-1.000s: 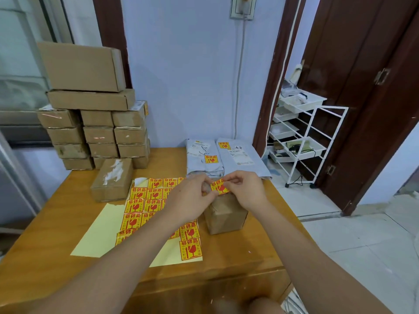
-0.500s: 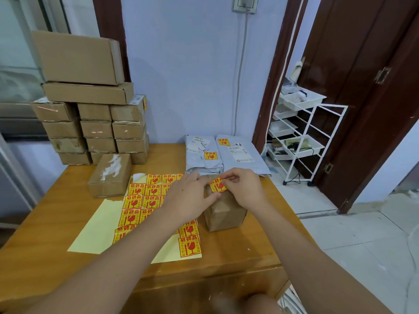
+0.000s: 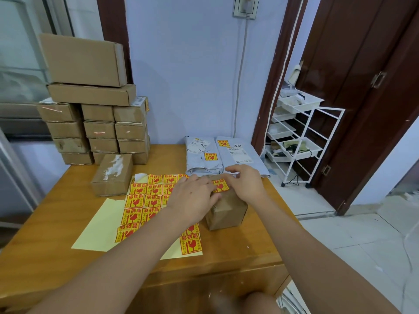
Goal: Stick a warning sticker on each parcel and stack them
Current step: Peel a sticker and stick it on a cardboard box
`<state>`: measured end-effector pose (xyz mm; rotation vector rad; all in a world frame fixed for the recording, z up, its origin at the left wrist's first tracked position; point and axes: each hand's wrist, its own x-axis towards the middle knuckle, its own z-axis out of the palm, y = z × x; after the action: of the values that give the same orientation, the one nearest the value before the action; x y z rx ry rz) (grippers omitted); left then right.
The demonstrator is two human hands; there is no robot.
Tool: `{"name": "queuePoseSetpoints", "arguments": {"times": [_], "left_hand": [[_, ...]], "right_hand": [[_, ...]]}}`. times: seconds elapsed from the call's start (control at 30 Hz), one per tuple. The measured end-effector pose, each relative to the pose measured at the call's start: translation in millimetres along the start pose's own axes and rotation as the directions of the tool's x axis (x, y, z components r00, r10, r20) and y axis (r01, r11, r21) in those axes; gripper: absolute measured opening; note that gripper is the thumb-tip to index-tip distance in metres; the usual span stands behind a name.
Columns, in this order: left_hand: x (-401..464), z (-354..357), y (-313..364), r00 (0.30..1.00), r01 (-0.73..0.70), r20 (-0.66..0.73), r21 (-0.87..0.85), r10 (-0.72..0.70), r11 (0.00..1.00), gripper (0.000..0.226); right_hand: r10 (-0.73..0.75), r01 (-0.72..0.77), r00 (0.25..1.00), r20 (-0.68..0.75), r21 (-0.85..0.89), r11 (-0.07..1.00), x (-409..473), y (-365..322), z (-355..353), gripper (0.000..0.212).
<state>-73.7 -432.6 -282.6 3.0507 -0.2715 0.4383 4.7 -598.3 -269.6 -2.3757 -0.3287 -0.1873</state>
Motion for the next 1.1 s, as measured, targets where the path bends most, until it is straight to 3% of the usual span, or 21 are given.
{"name": "queuePoseSetpoints", "arguments": {"times": [0.1,0.17,0.33,0.5,0.77,0.97,1.1], "left_hand": [[-2.4,1.6,-0.4,1.0,0.016,0.007,-0.018,-0.015,1.0,0.044],[-3.8,2.6,-1.1,1.0,0.028,0.008,-0.043,-0.028,0.999,0.044],[-6.8,2.9,-1.2,0.999,0.039,0.004,-0.046,-0.039,0.998,0.044],[-7.7,3.4,-1.5,0.999,0.046,-0.011,-0.062,-0.047,0.997,0.045],[-7.9,6.3,-1.4,0.998,0.061,-0.024,-0.085,-0.063,0.995,0.045],[-10.6,13.8,-0.1,0.994,0.1,-0.019,-0.201,-0.106,0.975,0.046],[-9.5,15.7,-7.5,0.984,0.174,0.033,-0.332,-0.173,0.927,0.063]], "right_hand": [[0.093,-0.102,0.987,0.132,0.061,0.993,3.6,-1.3,11.5,0.063],[0.129,-0.15,0.973,0.193,0.097,0.984,5.9,-0.1,16.2,0.067],[0.165,-0.198,0.967,0.194,0.165,0.966,9.8,4.6,18.4,0.055],[0.169,-0.198,0.973,0.155,0.202,0.959,17.0,10.8,22.0,0.028],[0.163,-0.187,0.978,0.127,0.207,0.96,22.8,14.6,25.0,0.012],[0.141,-0.155,0.986,0.087,0.183,0.971,15.1,12.7,27.4,0.019],[0.153,-0.165,0.984,0.086,0.161,0.973,6.4,5.6,25.7,0.045]]}}
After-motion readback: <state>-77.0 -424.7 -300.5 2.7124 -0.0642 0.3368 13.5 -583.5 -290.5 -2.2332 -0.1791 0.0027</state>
